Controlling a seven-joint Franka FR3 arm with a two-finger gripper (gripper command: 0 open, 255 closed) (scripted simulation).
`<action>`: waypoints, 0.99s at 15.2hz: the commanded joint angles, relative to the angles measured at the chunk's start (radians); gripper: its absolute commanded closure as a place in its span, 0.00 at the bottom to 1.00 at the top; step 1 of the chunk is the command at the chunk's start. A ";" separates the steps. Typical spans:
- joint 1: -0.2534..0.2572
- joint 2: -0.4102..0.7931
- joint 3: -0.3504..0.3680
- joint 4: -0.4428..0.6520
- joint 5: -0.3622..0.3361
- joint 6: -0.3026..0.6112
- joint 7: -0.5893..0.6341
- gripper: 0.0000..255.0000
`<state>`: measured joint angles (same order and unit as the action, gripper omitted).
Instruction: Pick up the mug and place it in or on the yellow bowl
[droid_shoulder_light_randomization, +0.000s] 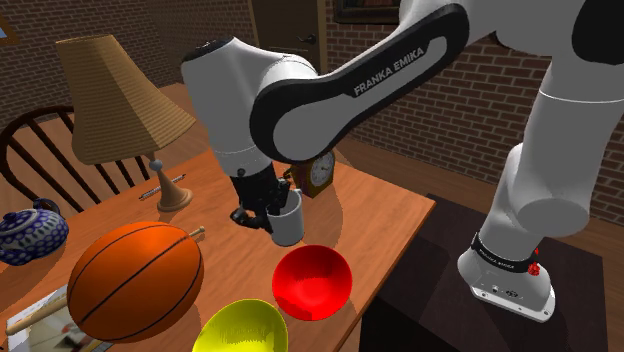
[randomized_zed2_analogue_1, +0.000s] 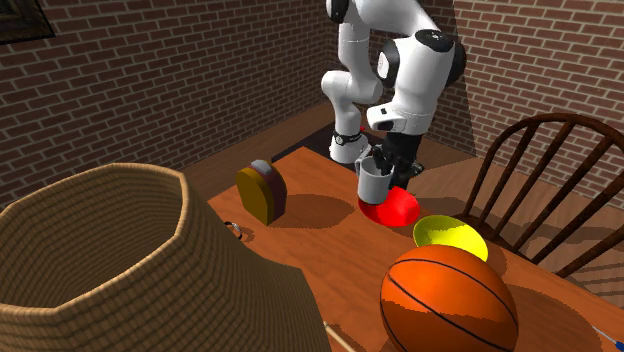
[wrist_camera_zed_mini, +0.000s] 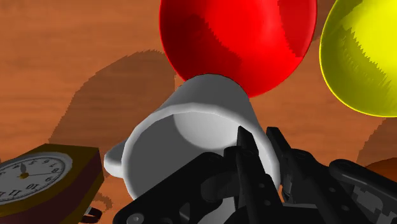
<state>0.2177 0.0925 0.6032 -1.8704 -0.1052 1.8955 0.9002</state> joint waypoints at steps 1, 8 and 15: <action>0.029 0.043 0.017 0.052 -0.024 -0.021 0.053 1.00; 0.183 0.241 0.056 0.294 -0.137 -0.118 0.243 1.00; 0.409 0.486 0.041 0.655 -0.256 -0.270 0.379 1.00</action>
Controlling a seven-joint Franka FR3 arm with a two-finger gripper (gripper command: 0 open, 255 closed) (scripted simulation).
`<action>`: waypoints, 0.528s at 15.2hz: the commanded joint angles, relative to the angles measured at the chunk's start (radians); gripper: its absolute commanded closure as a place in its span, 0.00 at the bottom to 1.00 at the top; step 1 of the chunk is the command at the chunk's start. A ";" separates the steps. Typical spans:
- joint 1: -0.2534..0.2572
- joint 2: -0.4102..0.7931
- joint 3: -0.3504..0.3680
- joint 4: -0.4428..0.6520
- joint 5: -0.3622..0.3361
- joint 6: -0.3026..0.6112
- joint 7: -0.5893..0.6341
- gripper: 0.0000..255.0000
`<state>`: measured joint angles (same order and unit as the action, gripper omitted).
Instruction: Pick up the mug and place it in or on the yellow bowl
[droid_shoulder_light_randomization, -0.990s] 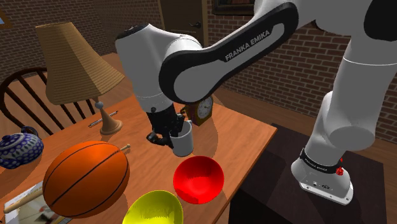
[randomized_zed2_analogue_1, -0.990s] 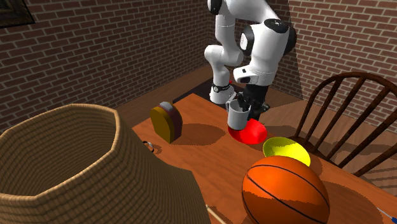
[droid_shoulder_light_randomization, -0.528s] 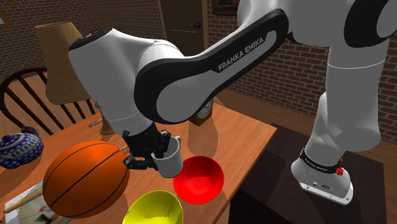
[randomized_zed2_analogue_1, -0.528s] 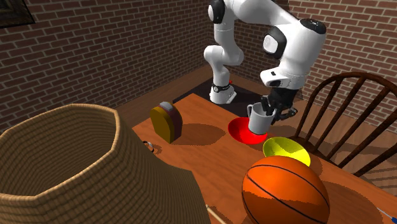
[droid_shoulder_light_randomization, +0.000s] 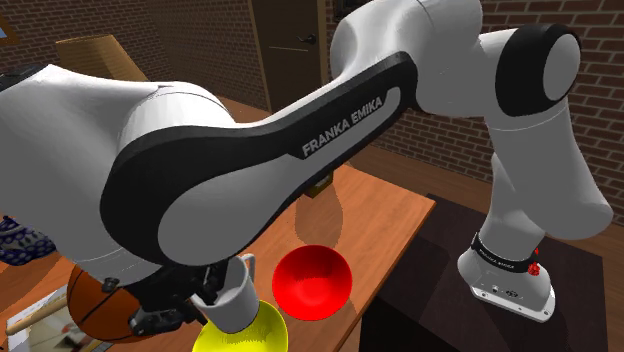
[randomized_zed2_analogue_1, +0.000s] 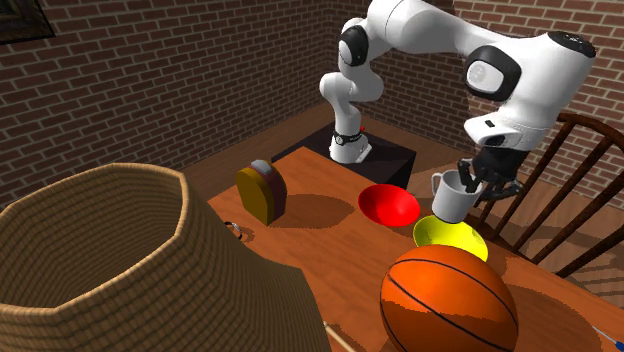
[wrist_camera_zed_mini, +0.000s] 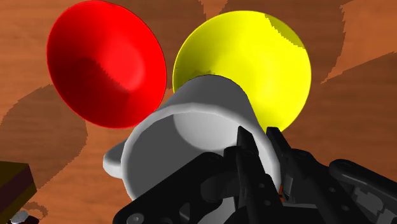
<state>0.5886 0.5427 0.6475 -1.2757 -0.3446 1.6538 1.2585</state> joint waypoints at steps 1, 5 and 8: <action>0.043 0.040 -0.005 0.067 -0.018 -0.031 0.022 1.00; 0.031 0.039 -0.006 0.009 -0.019 0.024 0.028 1.00; 0.024 0.041 -0.008 -0.029 -0.022 0.062 0.034 1.00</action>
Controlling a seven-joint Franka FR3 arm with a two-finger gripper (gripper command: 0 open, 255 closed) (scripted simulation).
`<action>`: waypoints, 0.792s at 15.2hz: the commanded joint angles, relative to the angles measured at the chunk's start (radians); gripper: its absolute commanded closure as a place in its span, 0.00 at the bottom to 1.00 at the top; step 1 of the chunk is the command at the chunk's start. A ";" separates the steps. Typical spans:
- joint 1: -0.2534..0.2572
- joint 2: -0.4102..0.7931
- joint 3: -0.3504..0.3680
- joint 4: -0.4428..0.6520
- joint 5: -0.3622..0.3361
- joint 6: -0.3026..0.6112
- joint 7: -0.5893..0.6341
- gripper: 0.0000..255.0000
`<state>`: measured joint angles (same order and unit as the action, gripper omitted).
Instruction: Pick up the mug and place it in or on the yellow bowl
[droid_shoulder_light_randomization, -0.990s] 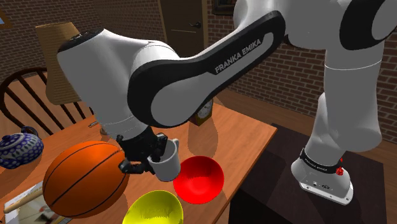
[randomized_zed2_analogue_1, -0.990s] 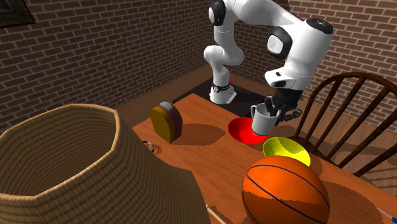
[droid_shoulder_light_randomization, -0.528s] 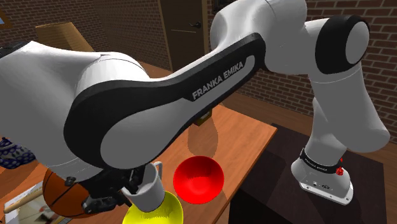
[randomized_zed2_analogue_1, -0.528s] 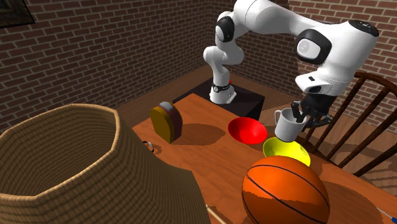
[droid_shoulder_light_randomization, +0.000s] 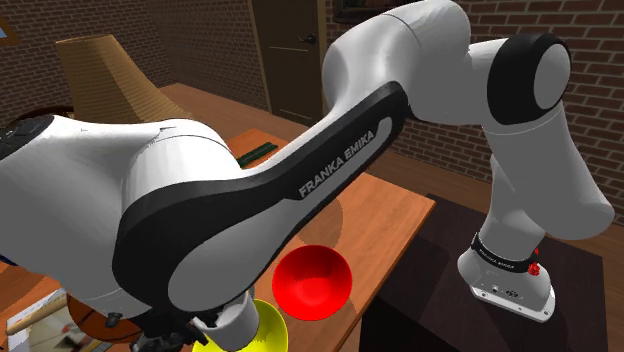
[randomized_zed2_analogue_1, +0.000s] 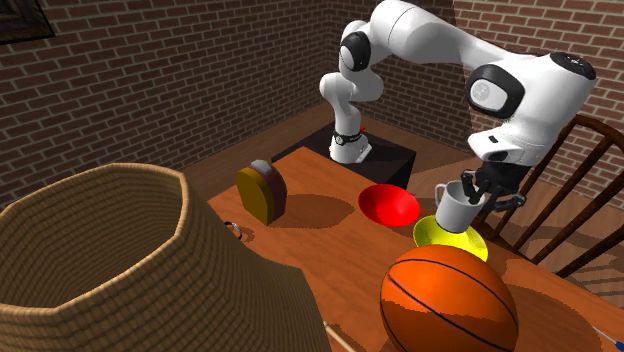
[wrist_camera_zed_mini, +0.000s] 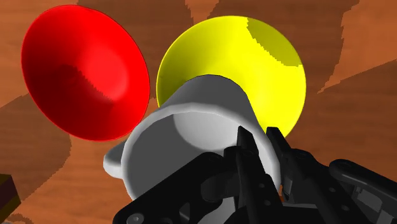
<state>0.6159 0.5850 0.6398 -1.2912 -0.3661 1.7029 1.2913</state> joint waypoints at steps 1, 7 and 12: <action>-0.006 0.000 -0.001 -0.026 -0.002 0.025 0.003 1.00; -0.014 0.013 -0.007 -0.089 -0.012 0.097 0.014 1.00; -0.017 0.025 -0.012 -0.120 -0.020 0.137 0.022 1.00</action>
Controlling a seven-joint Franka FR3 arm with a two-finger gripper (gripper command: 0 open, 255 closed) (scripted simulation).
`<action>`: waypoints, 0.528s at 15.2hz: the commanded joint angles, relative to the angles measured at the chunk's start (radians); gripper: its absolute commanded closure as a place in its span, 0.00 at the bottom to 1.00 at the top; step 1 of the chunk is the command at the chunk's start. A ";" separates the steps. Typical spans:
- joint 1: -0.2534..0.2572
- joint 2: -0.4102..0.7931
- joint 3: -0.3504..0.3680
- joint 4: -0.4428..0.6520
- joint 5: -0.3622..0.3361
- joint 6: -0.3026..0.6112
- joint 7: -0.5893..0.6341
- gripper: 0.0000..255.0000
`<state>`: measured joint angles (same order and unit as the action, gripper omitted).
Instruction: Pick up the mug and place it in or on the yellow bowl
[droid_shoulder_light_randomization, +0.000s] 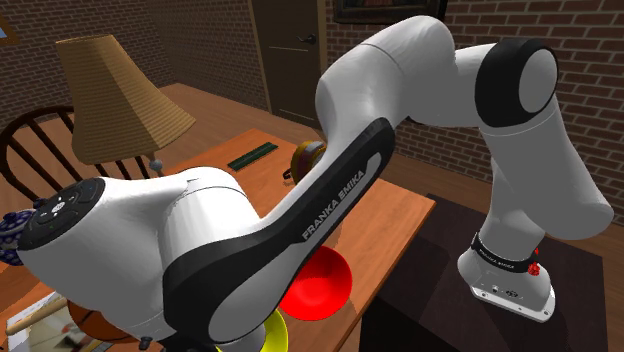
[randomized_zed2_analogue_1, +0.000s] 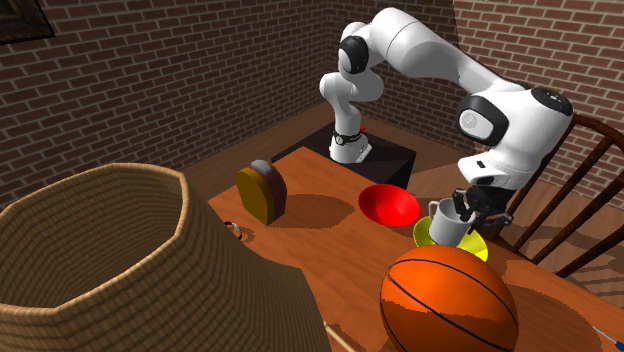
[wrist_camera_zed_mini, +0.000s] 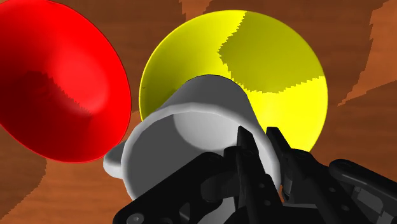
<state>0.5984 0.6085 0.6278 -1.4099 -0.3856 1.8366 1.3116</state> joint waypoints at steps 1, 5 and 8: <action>0.001 0.001 0.000 -0.002 -0.001 0.004 0.001 1.00; 0.001 0.001 0.000 -0.002 -0.001 0.004 0.001 1.00; 0.001 0.001 0.000 -0.002 -0.001 0.003 0.001 0.00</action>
<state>0.5991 0.6098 0.6275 -1.4116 -0.3866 1.8401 1.3129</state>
